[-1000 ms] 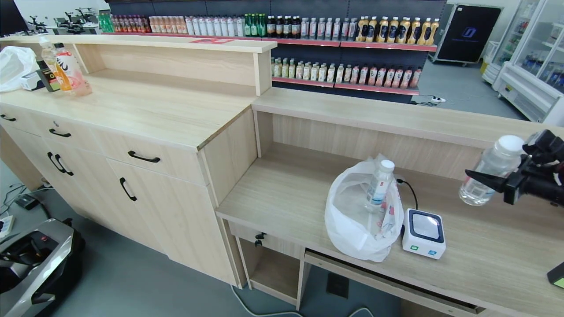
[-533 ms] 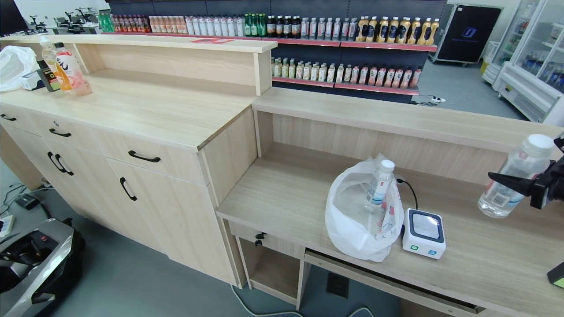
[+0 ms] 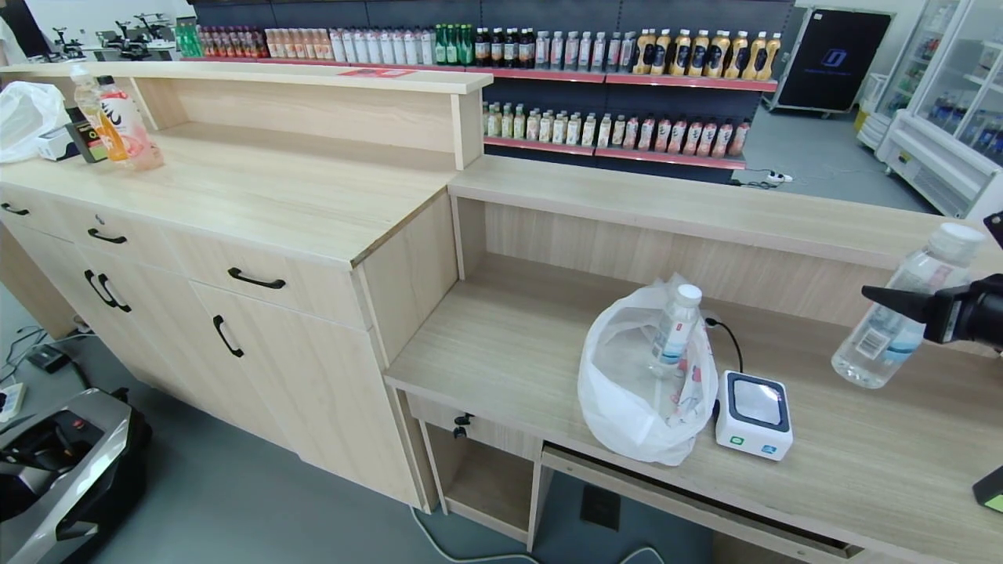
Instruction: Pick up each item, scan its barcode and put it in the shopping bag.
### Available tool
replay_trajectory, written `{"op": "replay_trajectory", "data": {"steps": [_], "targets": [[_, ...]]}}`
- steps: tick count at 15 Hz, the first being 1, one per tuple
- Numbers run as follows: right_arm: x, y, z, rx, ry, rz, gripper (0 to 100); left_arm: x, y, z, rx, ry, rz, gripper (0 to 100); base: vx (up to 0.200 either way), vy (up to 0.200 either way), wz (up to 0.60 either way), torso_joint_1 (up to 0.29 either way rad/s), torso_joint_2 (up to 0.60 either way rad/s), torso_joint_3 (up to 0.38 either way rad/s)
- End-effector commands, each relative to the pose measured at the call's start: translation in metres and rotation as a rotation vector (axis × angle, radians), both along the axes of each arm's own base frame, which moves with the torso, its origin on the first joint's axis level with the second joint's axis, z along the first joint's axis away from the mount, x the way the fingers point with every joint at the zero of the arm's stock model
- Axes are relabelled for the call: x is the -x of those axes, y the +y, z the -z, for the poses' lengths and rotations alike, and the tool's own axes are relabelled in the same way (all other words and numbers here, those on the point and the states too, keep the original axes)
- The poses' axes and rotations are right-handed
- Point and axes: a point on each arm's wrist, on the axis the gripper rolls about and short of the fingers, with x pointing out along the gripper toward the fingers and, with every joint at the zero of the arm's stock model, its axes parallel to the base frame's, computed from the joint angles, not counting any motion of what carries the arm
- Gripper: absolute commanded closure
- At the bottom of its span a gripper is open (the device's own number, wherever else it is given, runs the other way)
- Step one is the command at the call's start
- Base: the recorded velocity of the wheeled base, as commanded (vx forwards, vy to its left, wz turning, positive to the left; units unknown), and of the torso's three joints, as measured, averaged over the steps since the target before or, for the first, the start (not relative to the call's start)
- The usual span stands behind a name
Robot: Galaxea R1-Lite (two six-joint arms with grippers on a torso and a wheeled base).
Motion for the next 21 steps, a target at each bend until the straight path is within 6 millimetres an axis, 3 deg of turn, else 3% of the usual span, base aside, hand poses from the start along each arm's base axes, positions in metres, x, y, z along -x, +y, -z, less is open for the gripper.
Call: {"op": "replay_trajectory", "data": {"steps": [1, 5, 8, 14, 17, 19, 21], "targets": [[-0.003, 0.016, -0.011, -0.059, -0.017, 0.06, 100, 0.0, 0.0, 0.0, 0.0, 0.0, 0.0, 100, 0.0, 0.0, 0.0, 0.0, 0.0, 0.0], [-0.009, 0.042, -0.01, 0.01, -0.128, 0.266, 100, 0.0, 0.0, 0.0, 0.0, 0.0, 0.0, 100, 0.0, 0.0, 0.0, 0.0, 0.0, 0.0], [-0.011, 0.054, 0.0, 0.211, -0.108, 0.396, 100, 0.0, 0.0, 0.0, 0.0, 0.0, 0.0, 100, 0.0, 0.0, 0.0, 0.0, 0.0, 0.0], [-0.018, 0.09, 0.011, 0.249, -0.166, 0.272, 100, 0.0, 0.0, 0.0, 0.0, 0.0, 0.0, 100, 0.0, 0.0, 0.0, 0.0, 0.0, 0.0], [-0.026, 0.107, 0.017, 0.226, -0.212, 0.233, 100, 0.0, 0.0, 0.0, 0.0, 0.0, 0.0, 100, 0.0, 0.0, 0.6, 0.004, 0.0, 0.001], [-0.037, 0.127, 0.026, 0.189, -0.263, 0.153, 100, 0.0, 0.0, 0.0, 0.0, 0.0, 0.0, 100, 0.0, 0.0, 0.6, 0.007, 0.0, 0.002], [-0.05, 0.135, 0.047, 0.16, -0.224, 0.089, 100, 0.0, 0.0, 0.0, 0.0, 0.0, 0.0, 100, 0.0, 0.0, 0.0, 0.0, 0.0, 0.0]]}}
